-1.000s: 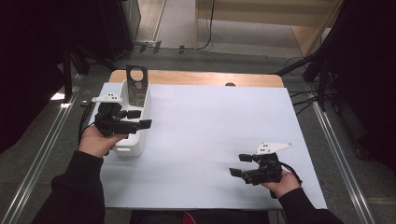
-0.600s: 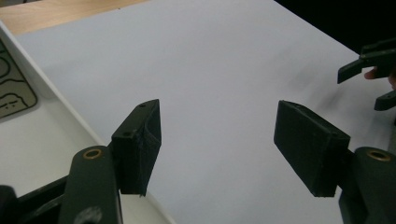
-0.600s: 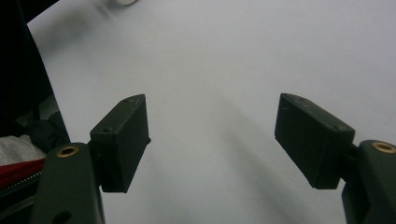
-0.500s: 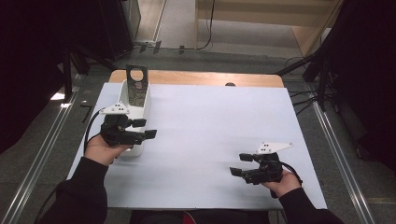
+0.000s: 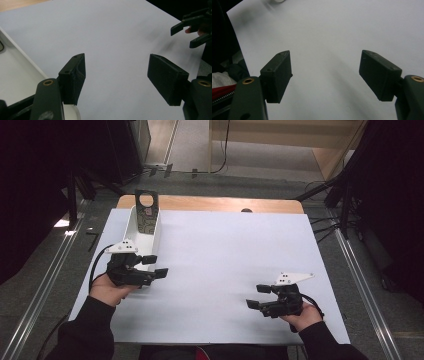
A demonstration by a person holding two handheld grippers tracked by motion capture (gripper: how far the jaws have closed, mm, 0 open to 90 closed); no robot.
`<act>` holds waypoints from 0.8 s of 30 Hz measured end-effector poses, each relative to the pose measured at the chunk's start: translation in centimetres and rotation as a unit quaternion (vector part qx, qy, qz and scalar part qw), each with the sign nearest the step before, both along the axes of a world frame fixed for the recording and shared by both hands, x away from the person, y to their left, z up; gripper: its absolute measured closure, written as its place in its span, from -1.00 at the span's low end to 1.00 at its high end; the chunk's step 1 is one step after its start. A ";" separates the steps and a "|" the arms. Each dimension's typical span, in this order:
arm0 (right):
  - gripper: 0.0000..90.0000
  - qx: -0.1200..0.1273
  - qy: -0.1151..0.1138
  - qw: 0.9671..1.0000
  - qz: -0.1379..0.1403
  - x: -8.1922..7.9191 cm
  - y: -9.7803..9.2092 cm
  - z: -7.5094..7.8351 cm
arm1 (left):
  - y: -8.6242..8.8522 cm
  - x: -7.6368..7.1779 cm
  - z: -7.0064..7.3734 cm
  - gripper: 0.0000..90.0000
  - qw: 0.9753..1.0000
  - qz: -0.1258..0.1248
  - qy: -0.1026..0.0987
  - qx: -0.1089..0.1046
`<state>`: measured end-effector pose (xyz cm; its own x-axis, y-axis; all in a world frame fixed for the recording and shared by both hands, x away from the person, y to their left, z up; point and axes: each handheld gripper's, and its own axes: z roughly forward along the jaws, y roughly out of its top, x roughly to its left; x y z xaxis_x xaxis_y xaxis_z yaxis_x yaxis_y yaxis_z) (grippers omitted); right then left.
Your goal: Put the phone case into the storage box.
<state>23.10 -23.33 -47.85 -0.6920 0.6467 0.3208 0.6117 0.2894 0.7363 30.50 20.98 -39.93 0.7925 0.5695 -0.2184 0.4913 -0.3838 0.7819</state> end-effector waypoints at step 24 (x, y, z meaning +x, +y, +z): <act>-0.44 -0.001 0.001 1.000 -0.004 -0.1 -0.1 0.0 | -0.5 -2.1 -2.0 -0.43 0.999 -0.017 -0.012 0.026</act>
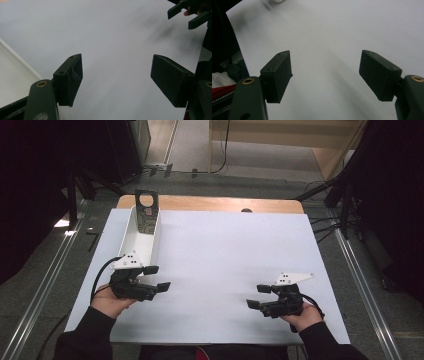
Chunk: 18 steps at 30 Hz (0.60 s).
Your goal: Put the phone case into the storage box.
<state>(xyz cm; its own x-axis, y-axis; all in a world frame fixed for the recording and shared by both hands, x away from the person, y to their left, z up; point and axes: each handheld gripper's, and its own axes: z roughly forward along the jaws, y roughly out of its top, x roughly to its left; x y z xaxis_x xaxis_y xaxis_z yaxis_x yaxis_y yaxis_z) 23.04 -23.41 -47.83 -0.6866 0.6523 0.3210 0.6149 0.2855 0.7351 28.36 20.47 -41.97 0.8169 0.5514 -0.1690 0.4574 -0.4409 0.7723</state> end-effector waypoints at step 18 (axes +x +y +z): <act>-0.44 0.000 -0.001 1.000 -0.001 0.0 -0.1 0.0 | 0.2 -0.9 -1.4 -0.43 1.000 -0.008 0.004 0.010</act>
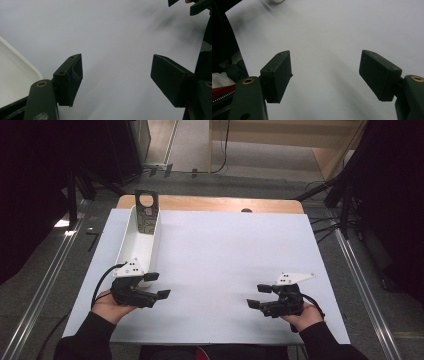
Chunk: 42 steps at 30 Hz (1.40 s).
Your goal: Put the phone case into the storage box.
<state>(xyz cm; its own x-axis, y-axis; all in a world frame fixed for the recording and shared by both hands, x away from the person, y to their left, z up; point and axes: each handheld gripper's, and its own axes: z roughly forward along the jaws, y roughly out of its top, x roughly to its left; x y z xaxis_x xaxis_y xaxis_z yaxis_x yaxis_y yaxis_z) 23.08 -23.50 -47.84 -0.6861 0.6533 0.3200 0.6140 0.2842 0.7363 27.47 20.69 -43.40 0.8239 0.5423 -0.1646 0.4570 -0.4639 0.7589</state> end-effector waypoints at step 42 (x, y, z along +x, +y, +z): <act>-0.44 -0.003 -0.001 1.000 0.002 0.1 0.0 -0.1 | 0.8 -0.3 -1.1 -0.43 1.000 0.002 0.002 0.008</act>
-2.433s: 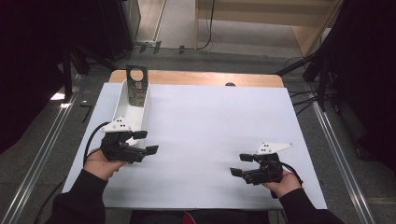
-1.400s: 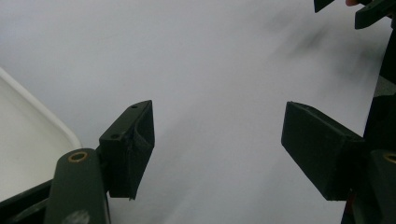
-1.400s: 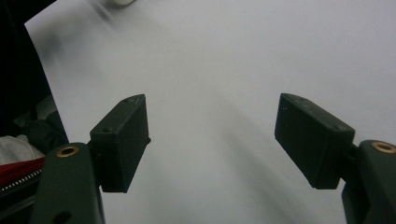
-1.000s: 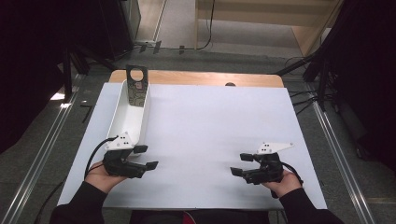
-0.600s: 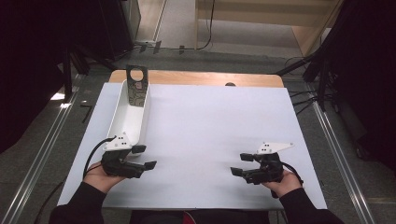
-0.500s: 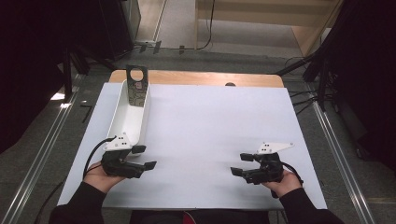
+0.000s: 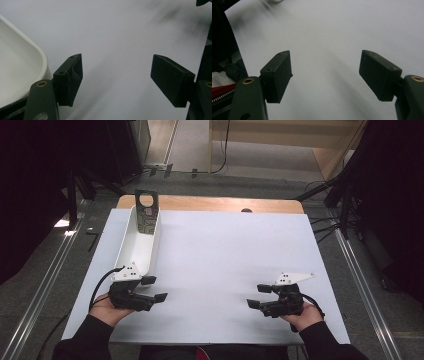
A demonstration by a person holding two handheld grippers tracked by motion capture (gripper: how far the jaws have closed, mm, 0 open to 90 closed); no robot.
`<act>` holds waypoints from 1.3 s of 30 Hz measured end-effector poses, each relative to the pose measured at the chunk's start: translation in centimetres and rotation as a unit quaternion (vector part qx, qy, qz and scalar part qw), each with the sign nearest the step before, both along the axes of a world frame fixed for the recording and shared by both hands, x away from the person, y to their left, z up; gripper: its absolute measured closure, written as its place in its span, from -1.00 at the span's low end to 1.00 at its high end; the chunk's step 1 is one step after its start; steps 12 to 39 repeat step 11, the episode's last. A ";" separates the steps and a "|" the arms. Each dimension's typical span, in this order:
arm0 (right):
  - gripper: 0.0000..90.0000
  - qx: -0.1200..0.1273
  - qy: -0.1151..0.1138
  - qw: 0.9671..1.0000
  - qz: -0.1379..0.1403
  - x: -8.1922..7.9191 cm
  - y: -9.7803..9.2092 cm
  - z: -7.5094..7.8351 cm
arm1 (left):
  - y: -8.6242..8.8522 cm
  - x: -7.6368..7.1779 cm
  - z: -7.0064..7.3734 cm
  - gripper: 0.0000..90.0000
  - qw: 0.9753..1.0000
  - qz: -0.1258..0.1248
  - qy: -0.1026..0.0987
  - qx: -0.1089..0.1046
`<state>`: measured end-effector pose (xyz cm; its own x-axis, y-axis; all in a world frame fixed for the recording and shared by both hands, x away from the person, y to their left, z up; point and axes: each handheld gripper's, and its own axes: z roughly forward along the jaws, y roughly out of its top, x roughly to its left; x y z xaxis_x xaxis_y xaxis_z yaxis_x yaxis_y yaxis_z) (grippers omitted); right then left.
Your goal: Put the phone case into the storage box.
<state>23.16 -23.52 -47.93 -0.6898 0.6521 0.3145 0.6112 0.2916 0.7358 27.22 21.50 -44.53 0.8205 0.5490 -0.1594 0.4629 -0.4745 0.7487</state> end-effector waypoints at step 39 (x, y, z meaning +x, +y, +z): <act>-0.44 -0.003 0.001 1.000 0.001 0.0 0.1 0.0 | 0.1 0.1 0.0 -0.43 1.000 0.001 0.001 0.002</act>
